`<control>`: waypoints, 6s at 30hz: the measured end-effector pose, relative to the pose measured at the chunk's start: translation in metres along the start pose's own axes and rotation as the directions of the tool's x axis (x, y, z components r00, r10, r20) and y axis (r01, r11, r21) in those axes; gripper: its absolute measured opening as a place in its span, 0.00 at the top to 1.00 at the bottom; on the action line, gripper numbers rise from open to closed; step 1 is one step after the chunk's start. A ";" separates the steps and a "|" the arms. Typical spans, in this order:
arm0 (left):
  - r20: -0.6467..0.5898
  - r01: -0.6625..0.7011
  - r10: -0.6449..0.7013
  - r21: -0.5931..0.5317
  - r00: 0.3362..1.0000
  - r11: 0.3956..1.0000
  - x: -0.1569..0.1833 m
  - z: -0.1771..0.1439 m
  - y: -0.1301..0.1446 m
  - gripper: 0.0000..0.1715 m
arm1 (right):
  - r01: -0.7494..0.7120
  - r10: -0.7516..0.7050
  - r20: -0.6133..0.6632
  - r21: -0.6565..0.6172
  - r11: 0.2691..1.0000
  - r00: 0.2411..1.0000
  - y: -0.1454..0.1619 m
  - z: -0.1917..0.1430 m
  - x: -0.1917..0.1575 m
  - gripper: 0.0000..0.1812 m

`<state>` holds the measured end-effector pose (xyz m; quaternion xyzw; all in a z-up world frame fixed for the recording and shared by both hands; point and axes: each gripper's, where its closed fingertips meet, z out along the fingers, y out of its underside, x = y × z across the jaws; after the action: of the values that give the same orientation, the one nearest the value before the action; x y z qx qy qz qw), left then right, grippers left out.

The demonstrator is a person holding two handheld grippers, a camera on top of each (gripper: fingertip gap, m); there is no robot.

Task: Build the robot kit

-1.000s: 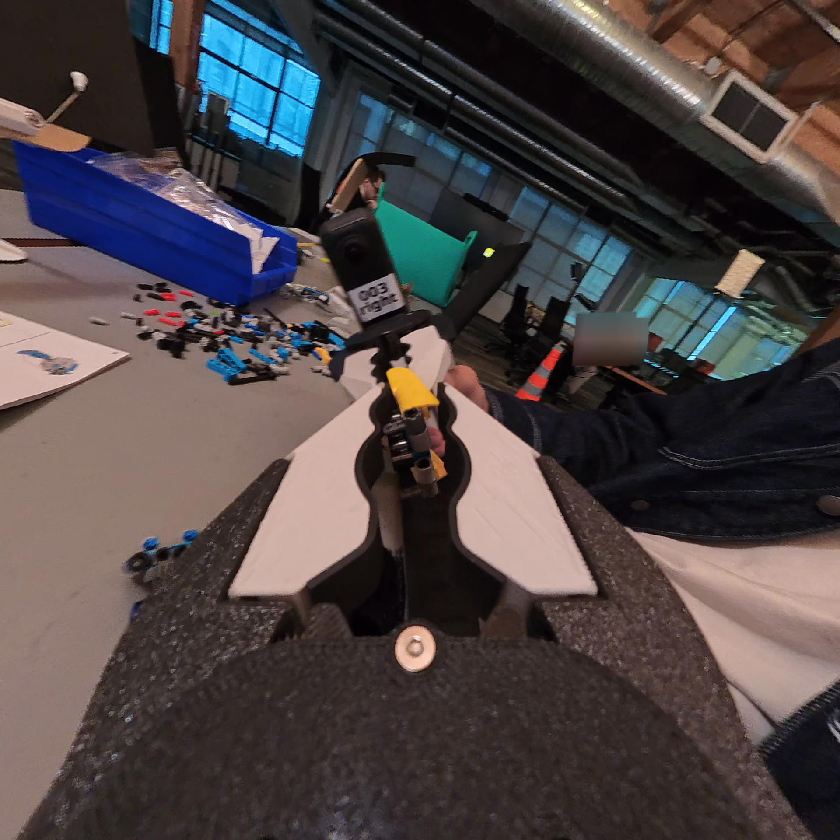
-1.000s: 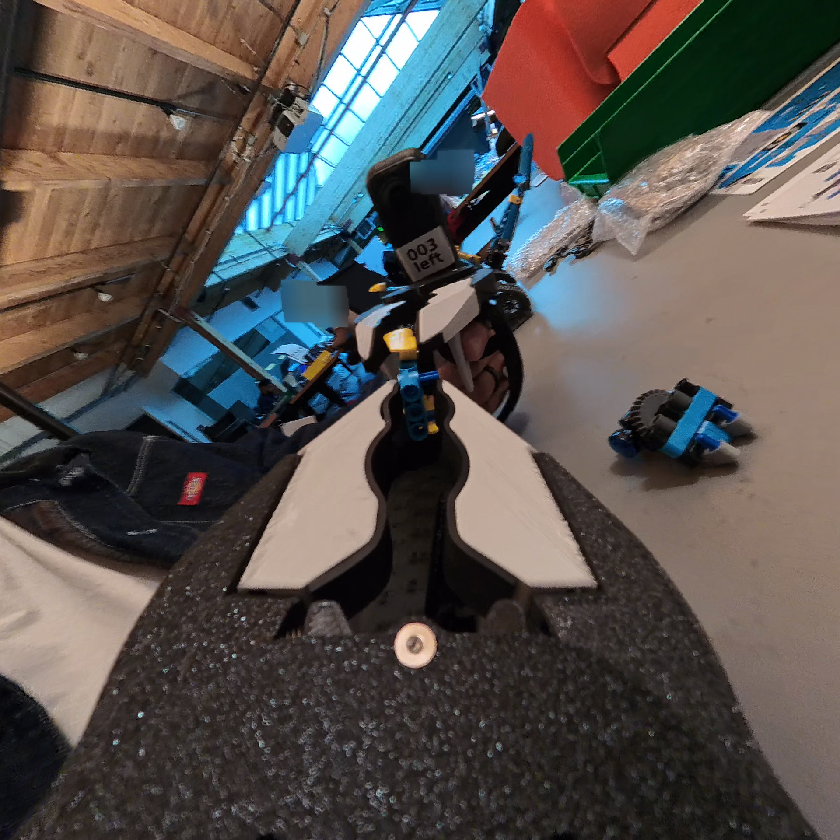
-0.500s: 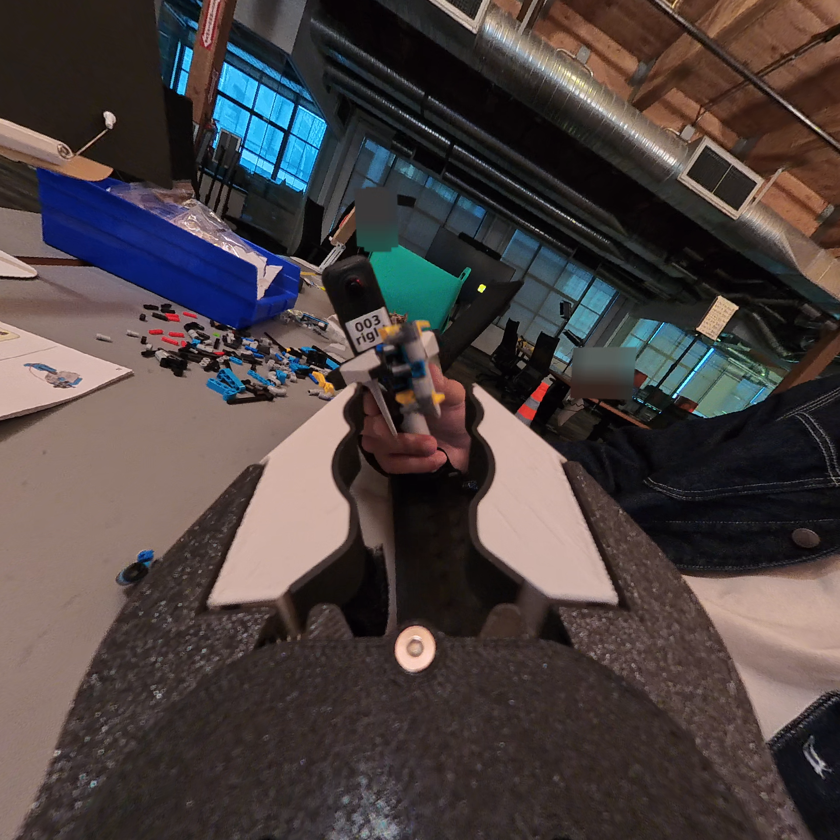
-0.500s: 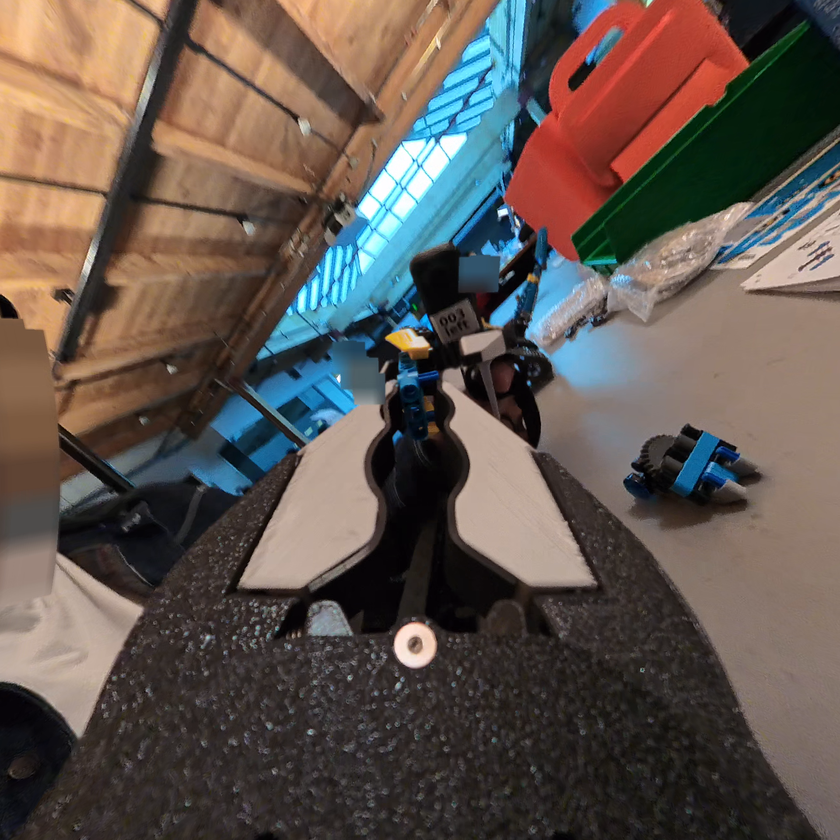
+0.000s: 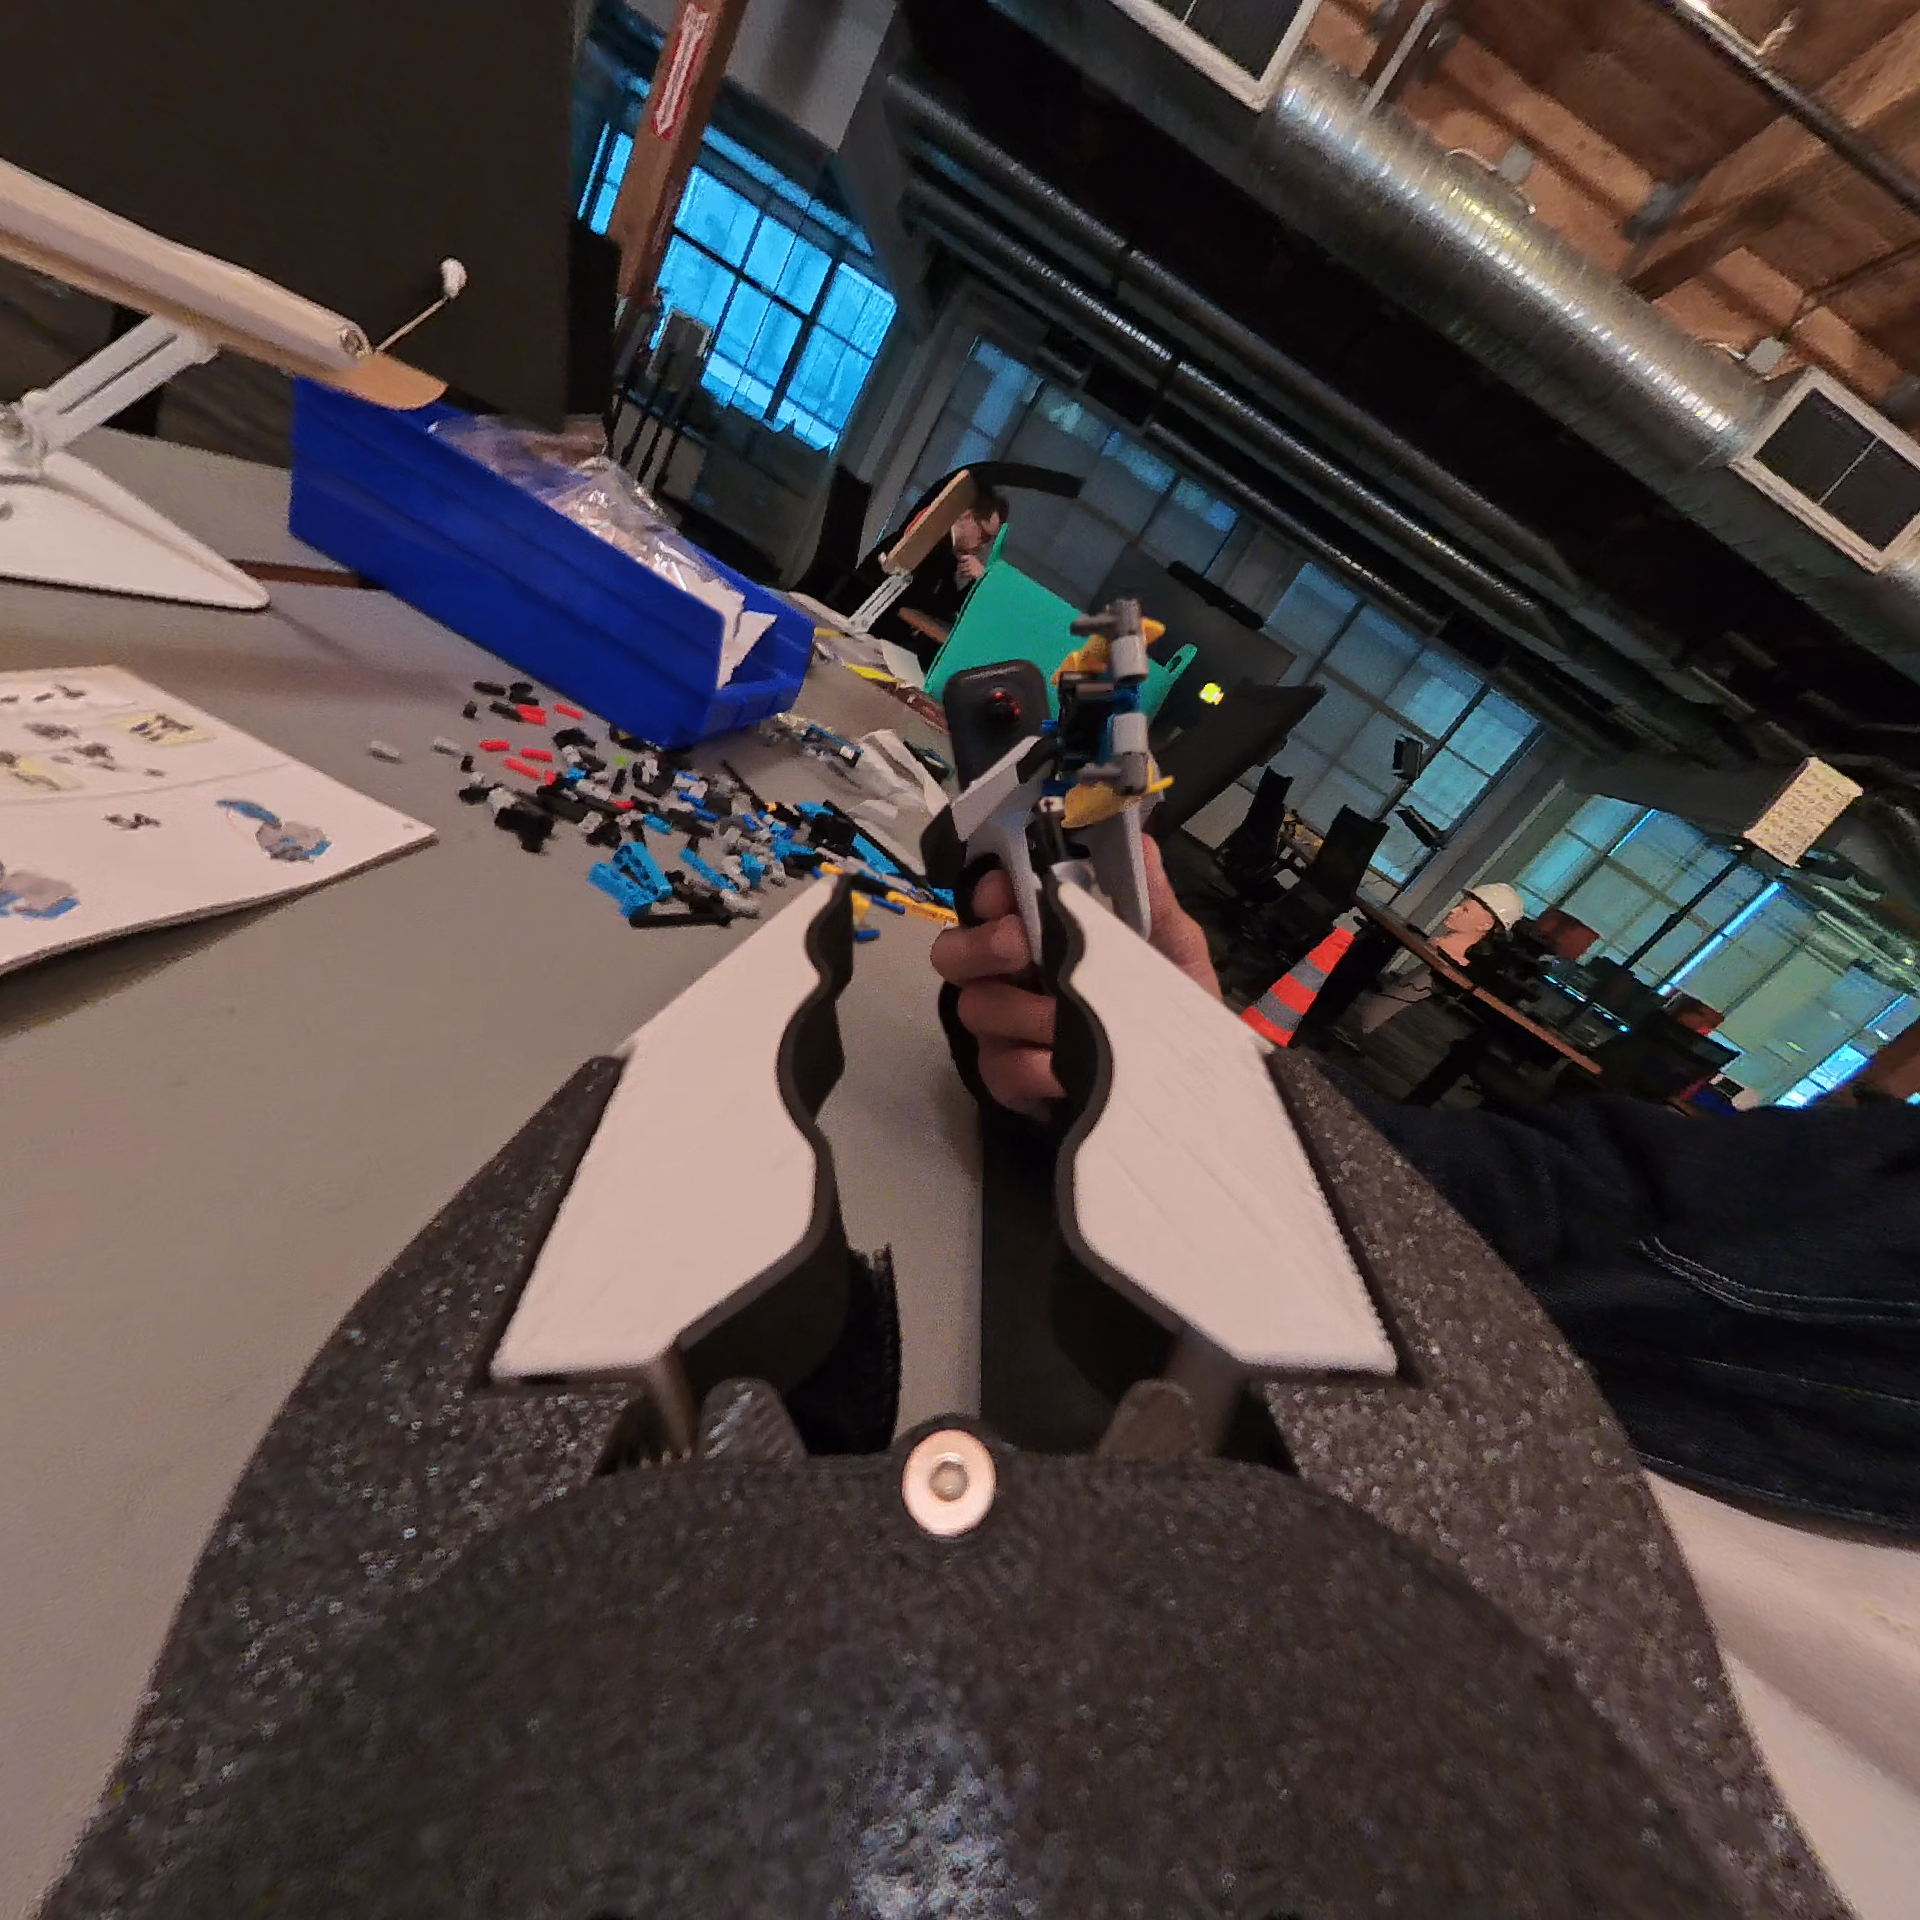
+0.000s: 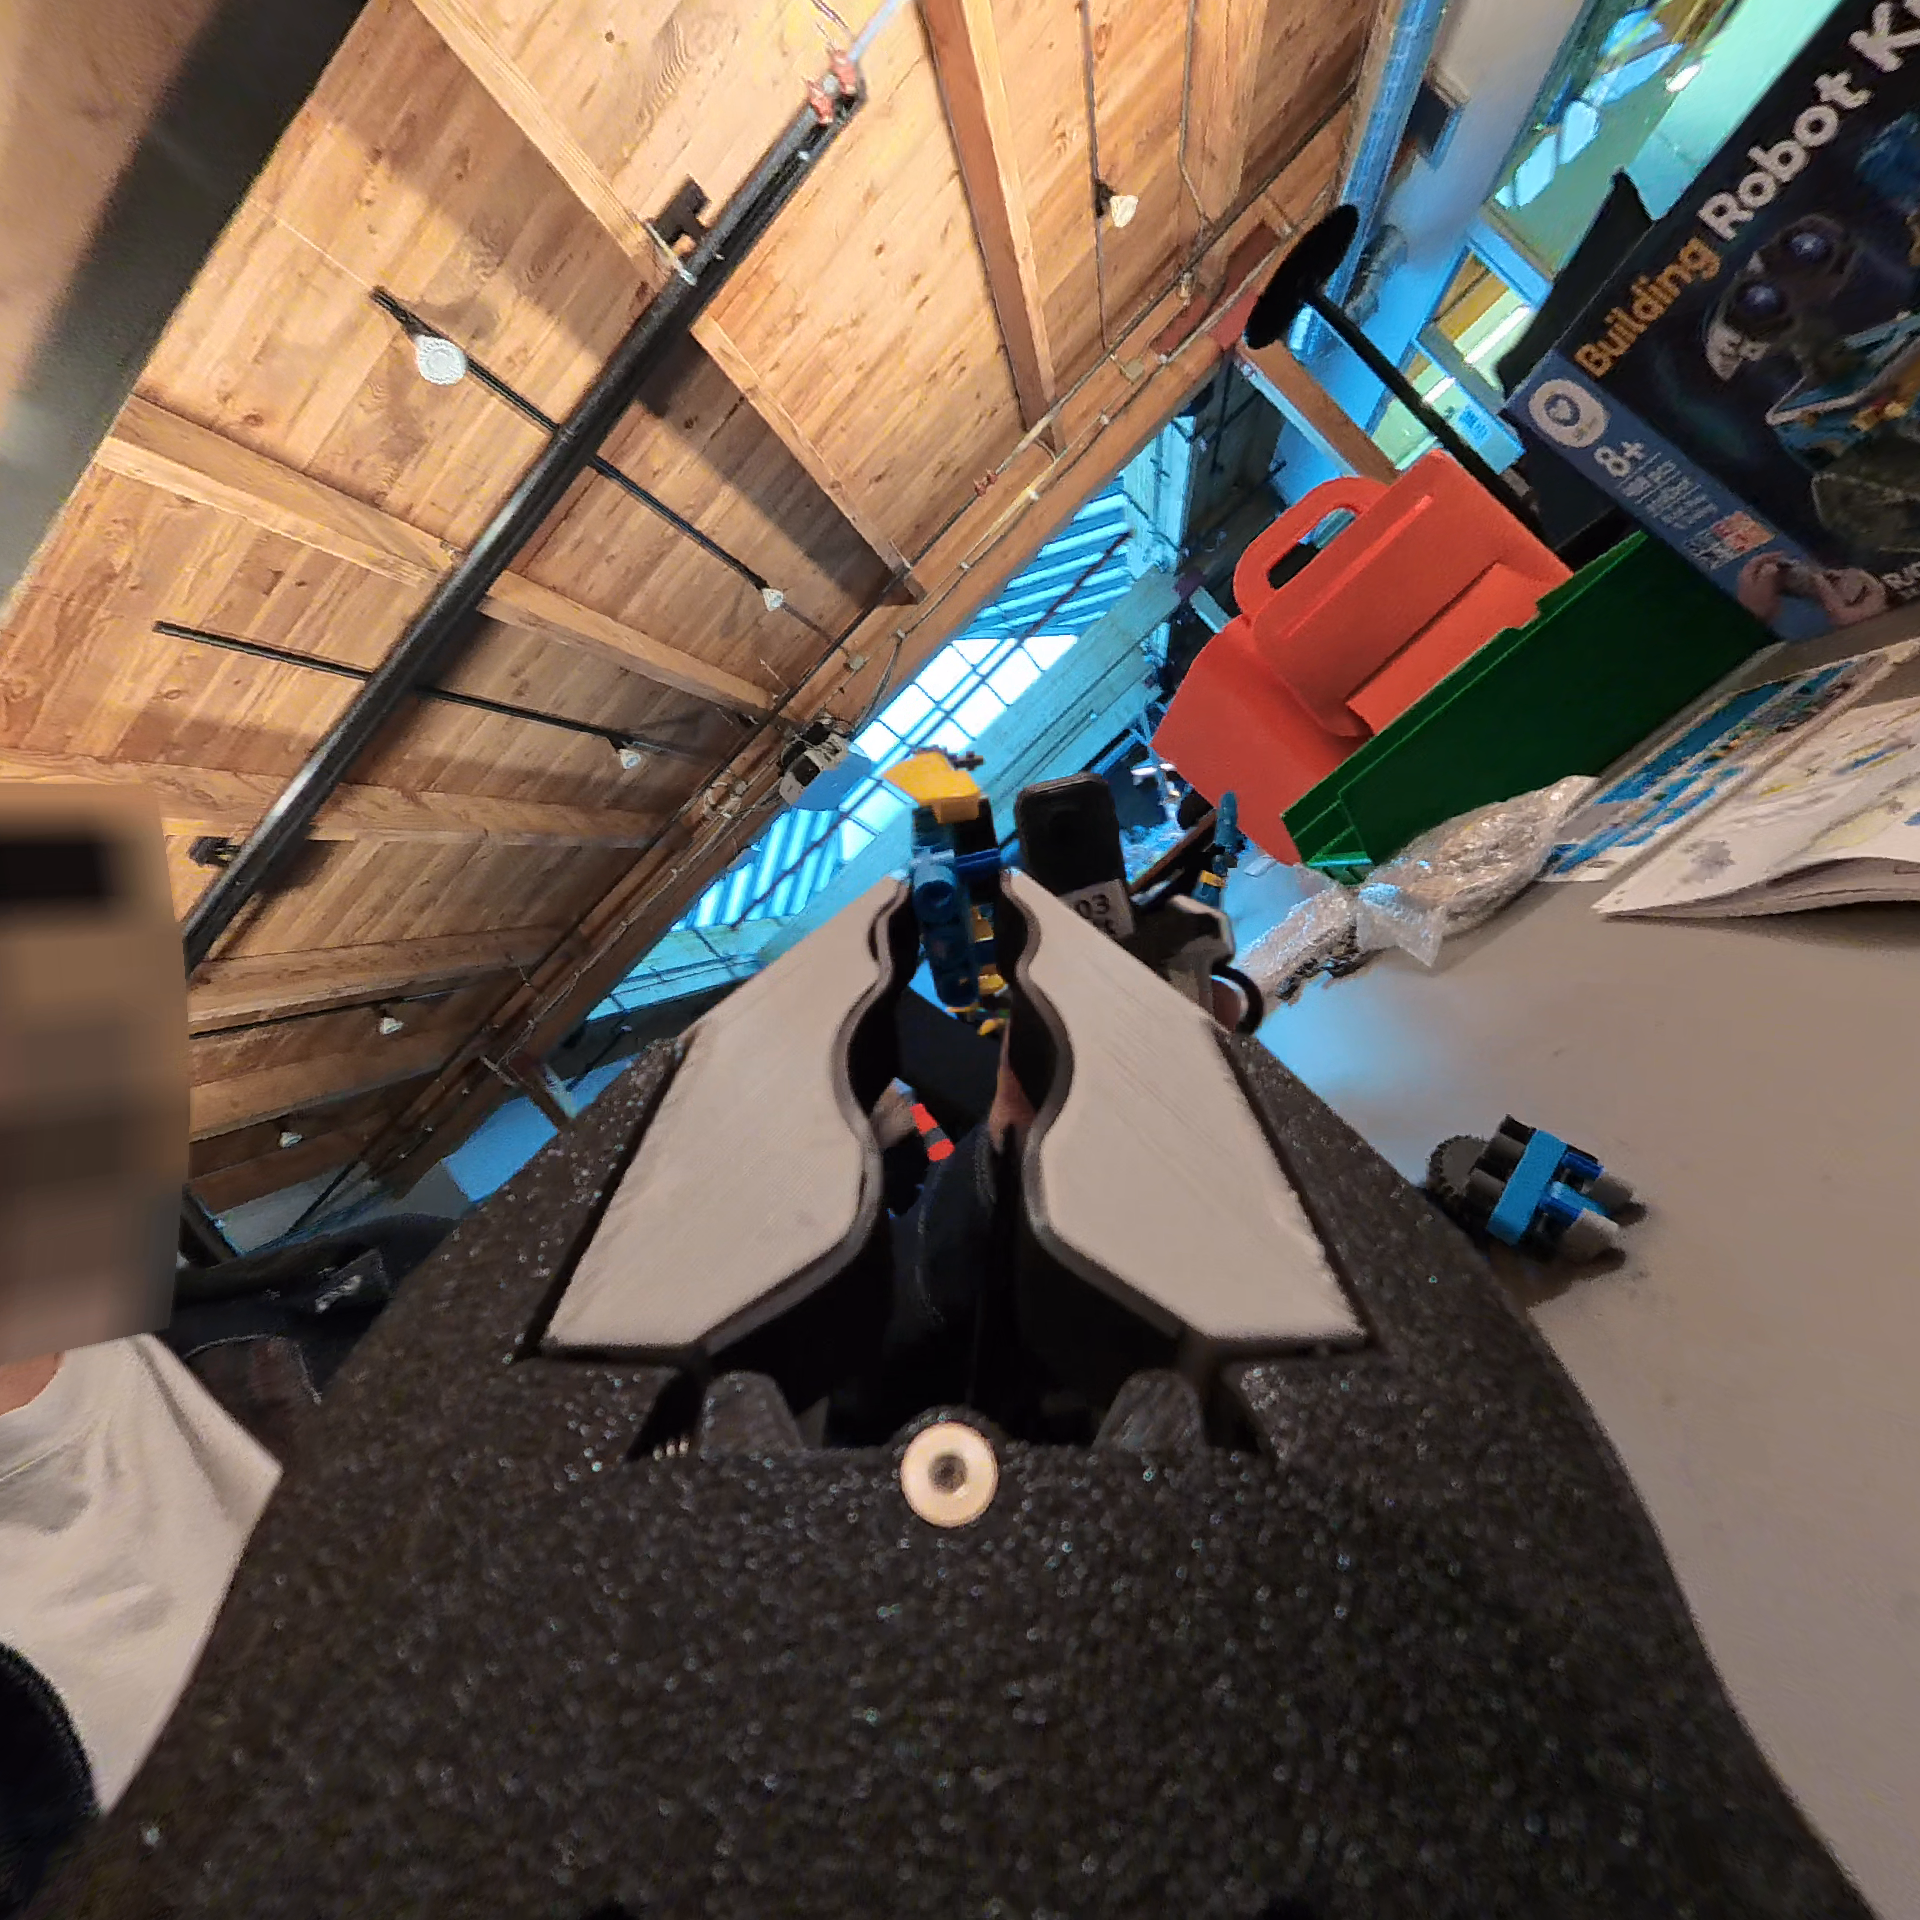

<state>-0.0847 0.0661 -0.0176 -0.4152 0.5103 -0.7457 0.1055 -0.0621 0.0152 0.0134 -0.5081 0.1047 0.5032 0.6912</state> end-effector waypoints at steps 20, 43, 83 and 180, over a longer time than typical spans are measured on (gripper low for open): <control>-0.055 -0.056 0.052 -0.075 0.997 0.996 0.019 0.004 0.017 0.79 | 0.162 -0.208 -0.176 -0.245 0.956 0.962 0.037 0.012 0.021 0.92; -0.021 -0.133 0.132 -0.114 0.991 0.985 0.022 0.004 0.033 0.75 | 0.057 -0.063 -0.047 -0.125 0.991 0.997 0.025 0.017 0.003 0.92; 0.465 -0.757 0.834 -0.418 0.296 0.502 0.009 0.034 0.005 0.89 | 0.803 -0.902 -0.339 -0.440 0.403 0.267 0.018 0.029 0.012 0.71; -0.030 -0.402 0.591 -0.760 0.806 0.511 -0.057 -0.038 0.128 0.74 | 0.228 -0.547 0.390 -0.912 -0.342 0.740 0.129 0.001 0.115 0.77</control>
<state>-0.1102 0.0664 -0.1604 -0.3404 0.8464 -0.3581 0.1990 -0.1122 0.0810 -0.1387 -0.8902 -0.4156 0.0691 0.1734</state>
